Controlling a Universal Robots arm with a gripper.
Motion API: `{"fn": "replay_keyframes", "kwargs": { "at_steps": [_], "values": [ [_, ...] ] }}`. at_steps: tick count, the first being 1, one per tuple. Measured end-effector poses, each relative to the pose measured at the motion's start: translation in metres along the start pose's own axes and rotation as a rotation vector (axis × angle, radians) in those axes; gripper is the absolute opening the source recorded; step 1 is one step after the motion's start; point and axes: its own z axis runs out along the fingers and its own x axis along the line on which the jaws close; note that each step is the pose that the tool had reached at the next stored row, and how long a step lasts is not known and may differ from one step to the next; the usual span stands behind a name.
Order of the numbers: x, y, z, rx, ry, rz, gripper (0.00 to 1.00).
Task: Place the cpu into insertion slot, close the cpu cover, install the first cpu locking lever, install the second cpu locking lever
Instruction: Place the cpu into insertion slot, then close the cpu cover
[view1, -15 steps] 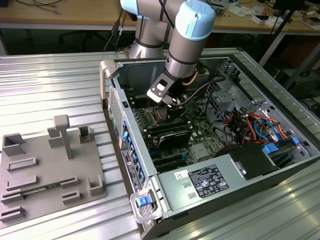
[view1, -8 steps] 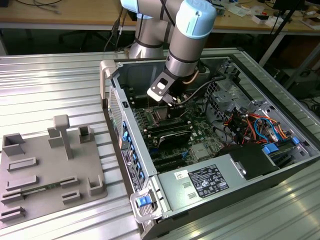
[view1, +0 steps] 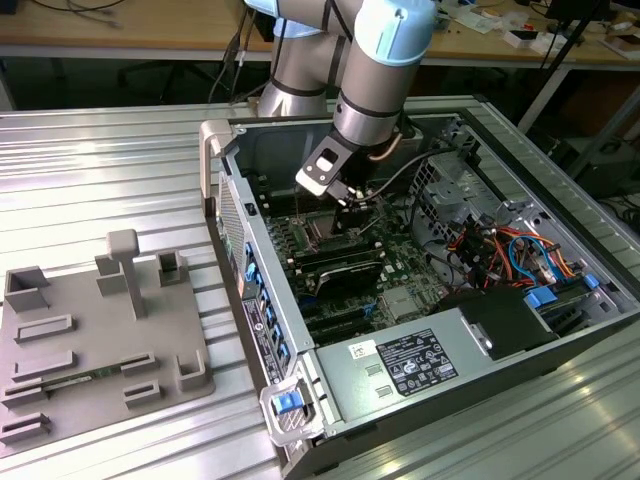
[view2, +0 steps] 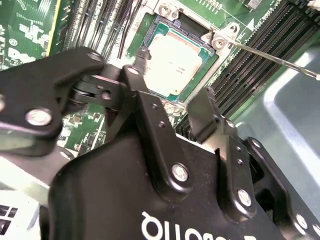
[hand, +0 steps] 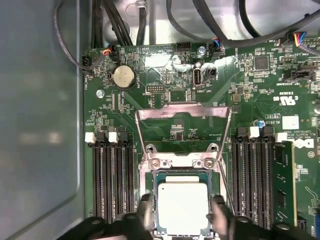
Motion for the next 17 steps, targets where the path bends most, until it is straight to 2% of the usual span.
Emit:
{"fn": "replay_keyframes", "kwargs": {
  "at_steps": [1,2,3,6,7,17],
  "values": [
    [0.0001,0.0001,-0.0015,0.0000,-0.0011,0.000,0.57],
    [0.0002,0.0002,-0.0050,-0.0001,-0.0033,0.000,0.45],
    [0.0003,0.0003,-0.0079,-0.0001,-0.0051,0.000,0.39],
    [0.0004,0.0003,-0.0098,-0.0003,-0.0061,0.000,0.20],
    [0.0003,0.0003,-0.0099,-0.0002,-0.0063,0.000,0.11],
    [0.0004,0.0003,-0.0108,-0.0002,-0.0063,0.000,0.11]
  ]
}}
